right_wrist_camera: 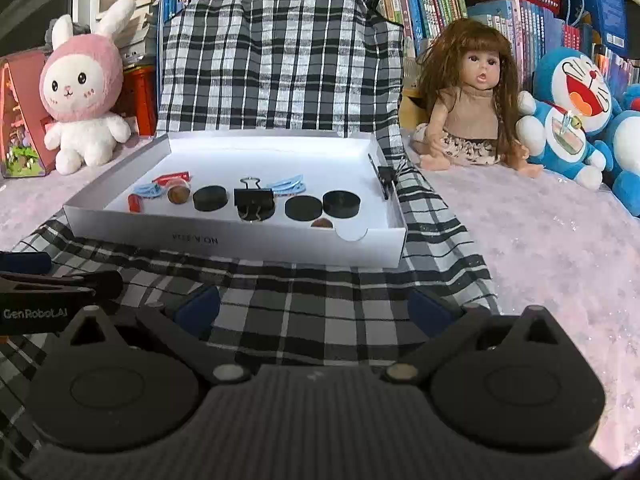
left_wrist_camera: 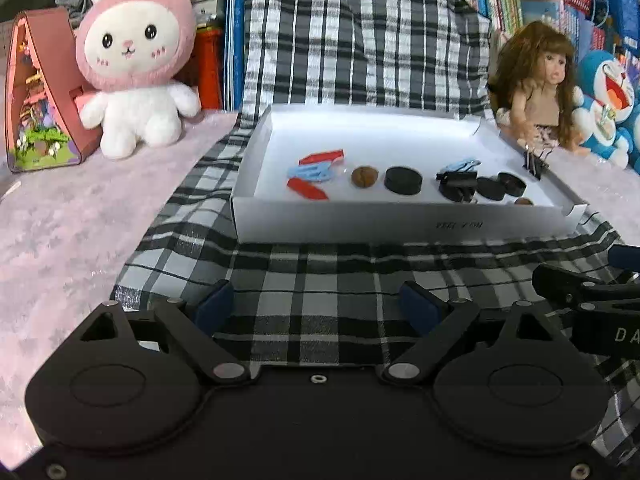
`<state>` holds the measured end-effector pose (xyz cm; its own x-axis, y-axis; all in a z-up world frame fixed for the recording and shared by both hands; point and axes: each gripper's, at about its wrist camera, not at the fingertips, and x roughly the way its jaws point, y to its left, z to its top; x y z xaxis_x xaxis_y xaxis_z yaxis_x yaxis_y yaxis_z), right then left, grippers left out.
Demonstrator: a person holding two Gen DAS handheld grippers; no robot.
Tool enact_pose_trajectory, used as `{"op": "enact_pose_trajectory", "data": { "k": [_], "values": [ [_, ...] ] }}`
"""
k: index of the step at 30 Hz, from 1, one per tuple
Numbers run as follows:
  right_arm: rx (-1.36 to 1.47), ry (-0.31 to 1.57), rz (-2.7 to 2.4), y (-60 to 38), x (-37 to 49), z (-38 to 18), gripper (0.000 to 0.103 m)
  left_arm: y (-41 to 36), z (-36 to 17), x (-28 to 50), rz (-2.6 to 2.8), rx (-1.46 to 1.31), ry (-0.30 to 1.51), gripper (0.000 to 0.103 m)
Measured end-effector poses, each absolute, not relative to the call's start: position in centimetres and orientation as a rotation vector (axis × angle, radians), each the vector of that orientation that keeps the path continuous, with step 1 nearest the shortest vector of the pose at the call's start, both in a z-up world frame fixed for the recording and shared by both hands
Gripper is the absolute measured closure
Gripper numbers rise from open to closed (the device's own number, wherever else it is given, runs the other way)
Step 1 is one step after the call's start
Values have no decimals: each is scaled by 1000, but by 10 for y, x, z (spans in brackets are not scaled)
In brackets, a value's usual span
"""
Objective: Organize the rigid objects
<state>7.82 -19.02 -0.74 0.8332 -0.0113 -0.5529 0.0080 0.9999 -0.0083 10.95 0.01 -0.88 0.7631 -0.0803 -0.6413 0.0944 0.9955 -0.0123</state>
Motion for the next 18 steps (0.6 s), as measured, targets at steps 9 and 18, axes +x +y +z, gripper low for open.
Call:
{"op": "enact_pose_trajectory", "data": {
  "k": [9,18],
  "values": [
    [-4,629,-23,-192,85,-12,0,1,-10,110,-88,18,703,9],
    [2,669,-19,-197,92,-16,0,5,-14,121,-76,28,711,2]
  ]
}}
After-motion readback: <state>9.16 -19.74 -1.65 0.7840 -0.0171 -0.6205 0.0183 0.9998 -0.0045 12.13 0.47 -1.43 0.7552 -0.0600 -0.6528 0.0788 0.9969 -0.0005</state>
